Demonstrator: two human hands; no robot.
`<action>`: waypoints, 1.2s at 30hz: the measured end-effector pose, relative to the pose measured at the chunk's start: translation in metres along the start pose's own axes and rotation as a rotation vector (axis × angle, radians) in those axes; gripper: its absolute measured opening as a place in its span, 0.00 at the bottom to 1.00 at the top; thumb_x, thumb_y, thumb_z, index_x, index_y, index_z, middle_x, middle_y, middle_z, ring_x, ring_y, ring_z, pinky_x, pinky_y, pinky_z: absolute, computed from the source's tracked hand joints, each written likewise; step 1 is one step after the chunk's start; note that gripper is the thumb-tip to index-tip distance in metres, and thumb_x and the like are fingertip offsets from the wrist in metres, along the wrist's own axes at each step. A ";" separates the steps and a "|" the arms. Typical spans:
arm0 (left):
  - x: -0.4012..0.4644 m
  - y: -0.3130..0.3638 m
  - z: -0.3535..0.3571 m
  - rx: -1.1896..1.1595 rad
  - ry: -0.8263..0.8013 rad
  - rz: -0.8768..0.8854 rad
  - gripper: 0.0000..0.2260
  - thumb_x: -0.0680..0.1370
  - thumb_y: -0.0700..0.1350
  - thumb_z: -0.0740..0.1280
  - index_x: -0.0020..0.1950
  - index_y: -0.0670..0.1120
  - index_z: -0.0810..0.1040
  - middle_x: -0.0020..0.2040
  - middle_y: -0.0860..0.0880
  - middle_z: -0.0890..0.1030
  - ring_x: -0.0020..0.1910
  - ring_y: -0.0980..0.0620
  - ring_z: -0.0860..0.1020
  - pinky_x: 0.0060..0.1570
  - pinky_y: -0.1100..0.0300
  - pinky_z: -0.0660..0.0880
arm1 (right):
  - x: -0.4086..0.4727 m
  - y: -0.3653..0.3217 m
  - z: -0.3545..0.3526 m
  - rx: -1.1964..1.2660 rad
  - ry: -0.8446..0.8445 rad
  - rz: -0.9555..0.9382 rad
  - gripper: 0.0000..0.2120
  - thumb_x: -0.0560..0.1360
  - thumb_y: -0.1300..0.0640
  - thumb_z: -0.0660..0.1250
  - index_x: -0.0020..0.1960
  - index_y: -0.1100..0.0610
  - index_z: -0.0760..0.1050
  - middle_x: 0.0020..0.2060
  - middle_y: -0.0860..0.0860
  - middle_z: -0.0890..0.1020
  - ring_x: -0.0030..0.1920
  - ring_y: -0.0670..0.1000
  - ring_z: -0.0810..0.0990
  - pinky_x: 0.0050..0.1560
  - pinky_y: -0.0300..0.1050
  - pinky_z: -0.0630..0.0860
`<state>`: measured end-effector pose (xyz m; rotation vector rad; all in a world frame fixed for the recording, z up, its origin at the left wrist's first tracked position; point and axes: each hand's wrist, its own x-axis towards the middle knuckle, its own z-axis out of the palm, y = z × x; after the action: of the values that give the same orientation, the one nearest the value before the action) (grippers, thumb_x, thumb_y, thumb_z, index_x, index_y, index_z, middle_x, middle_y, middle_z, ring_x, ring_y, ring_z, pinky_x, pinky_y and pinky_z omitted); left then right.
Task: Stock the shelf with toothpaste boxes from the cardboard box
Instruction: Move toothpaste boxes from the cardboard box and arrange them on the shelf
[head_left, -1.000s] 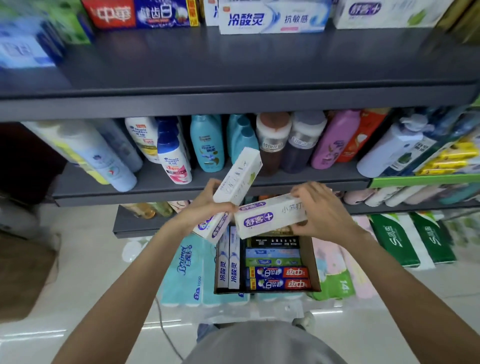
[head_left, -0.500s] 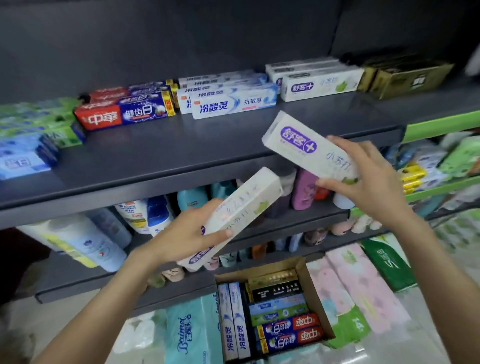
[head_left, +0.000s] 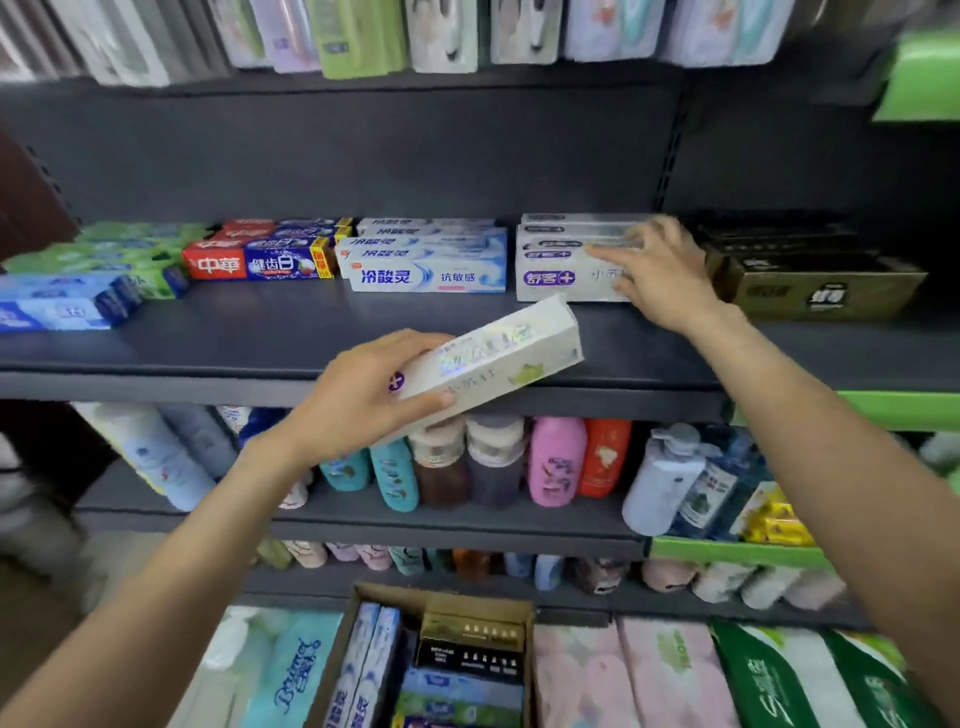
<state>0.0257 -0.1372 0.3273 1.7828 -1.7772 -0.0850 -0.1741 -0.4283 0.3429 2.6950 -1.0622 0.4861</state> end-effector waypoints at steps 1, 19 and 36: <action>0.006 0.008 0.001 0.019 0.017 -0.012 0.25 0.71 0.62 0.63 0.66 0.55 0.72 0.60 0.60 0.77 0.58 0.58 0.76 0.55 0.49 0.74 | 0.005 0.003 0.005 0.003 -0.021 -0.002 0.22 0.78 0.53 0.62 0.71 0.43 0.66 0.71 0.60 0.62 0.73 0.62 0.53 0.73 0.57 0.47; 0.187 0.068 0.065 0.192 -0.195 0.067 0.21 0.70 0.56 0.72 0.62 0.55 0.76 0.60 0.58 0.78 0.56 0.57 0.75 0.57 0.54 0.73 | -0.052 0.063 -0.025 0.410 -0.013 -0.152 0.24 0.74 0.49 0.69 0.68 0.50 0.69 0.67 0.51 0.73 0.67 0.54 0.69 0.65 0.47 0.65; 0.140 0.013 0.082 0.254 0.254 -0.211 0.17 0.74 0.51 0.68 0.62 0.52 0.75 0.62 0.49 0.73 0.56 0.47 0.77 0.49 0.52 0.75 | -0.053 0.030 0.006 -0.012 0.303 -0.008 0.22 0.67 0.63 0.71 0.61 0.57 0.77 0.58 0.60 0.75 0.61 0.64 0.70 0.57 0.58 0.66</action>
<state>-0.0094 -0.2956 0.3182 2.0539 -1.4678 0.2817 -0.2300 -0.4188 0.3192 2.5078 -0.9632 0.8512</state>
